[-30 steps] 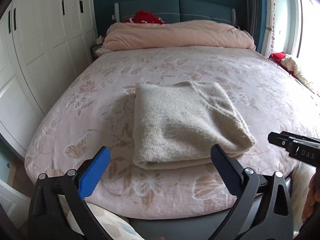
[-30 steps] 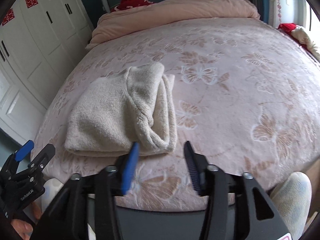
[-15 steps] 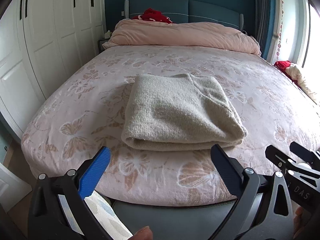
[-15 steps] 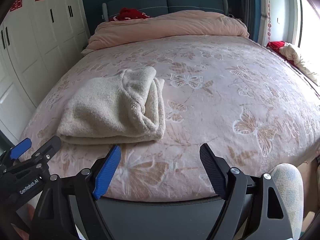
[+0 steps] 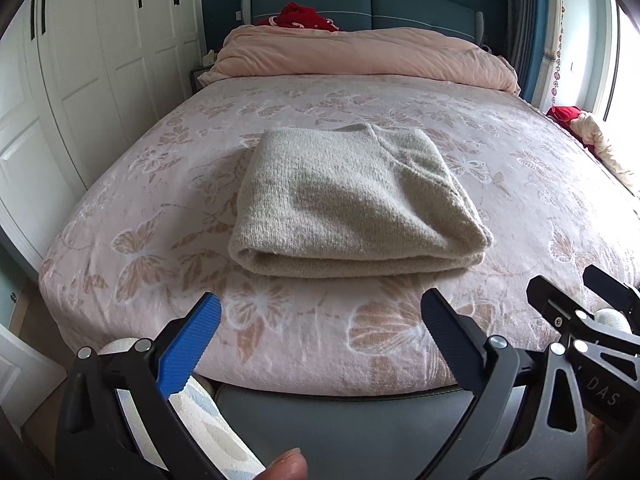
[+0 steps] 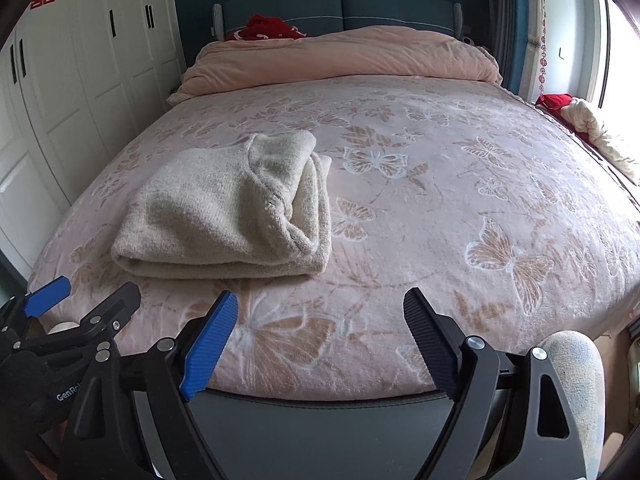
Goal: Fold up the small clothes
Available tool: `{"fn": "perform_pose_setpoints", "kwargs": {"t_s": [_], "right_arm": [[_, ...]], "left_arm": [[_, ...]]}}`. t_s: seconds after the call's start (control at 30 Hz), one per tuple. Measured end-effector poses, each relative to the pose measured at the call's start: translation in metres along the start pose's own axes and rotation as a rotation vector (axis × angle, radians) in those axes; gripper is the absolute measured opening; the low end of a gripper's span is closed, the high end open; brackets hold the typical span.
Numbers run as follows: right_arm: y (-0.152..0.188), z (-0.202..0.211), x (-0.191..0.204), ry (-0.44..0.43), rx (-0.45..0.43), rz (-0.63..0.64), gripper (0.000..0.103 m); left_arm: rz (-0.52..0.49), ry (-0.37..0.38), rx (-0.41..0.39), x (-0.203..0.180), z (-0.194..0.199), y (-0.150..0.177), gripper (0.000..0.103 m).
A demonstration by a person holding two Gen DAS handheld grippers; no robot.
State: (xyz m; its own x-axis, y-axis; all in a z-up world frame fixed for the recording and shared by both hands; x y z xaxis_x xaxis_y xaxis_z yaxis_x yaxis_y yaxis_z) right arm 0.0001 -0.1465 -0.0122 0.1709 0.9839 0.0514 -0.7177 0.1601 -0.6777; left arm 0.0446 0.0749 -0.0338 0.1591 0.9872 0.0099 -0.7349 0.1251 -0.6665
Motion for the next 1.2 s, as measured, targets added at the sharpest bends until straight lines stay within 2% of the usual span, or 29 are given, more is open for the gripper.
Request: {"fn": "perform_pose_setpoints", "kwargs": {"t_s": [0.13, 0.53, 0.7, 0.93, 1.2], "right_arm": [[0.001, -0.002, 0.002, -0.003, 0.007, -0.003, 0.083], [0.002, -0.002, 0.005, -0.001, 0.015, -0.018, 0.083], [0.003, -0.005, 0.007, -0.004, 0.032, -0.016, 0.083], [0.005, -0.005, 0.015, -0.005, 0.035, -0.002, 0.083], [0.004, -0.004, 0.014, 0.002, 0.028, -0.006, 0.084]], "left_arm": [[-0.012, -0.034, -0.009, -0.001, 0.0, 0.001, 0.098], [-0.002, -0.049, 0.017, 0.0, -0.001, -0.001, 0.098], [0.002, -0.093, 0.014, -0.002, 0.001, 0.0, 0.098], [0.05, -0.088, 0.031, 0.006, 0.001, -0.003, 0.098], [0.026, -0.1, 0.025, 0.004, 0.001, -0.002, 0.096]]}}
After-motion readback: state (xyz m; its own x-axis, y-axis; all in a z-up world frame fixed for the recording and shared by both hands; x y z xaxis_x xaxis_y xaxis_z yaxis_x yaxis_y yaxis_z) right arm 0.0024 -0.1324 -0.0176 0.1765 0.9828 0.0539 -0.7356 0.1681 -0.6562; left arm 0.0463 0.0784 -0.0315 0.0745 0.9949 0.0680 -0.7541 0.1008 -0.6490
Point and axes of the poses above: each gripper's, at about its wrist camera, not at the fingertips, and z roughly against the way its jaws point, x to its left, y to its underside, the point moved 1 cm from there along -z, roughly the way its jaws point, and after that the axes turned 4 degrees about x, right-handed, at the moved point
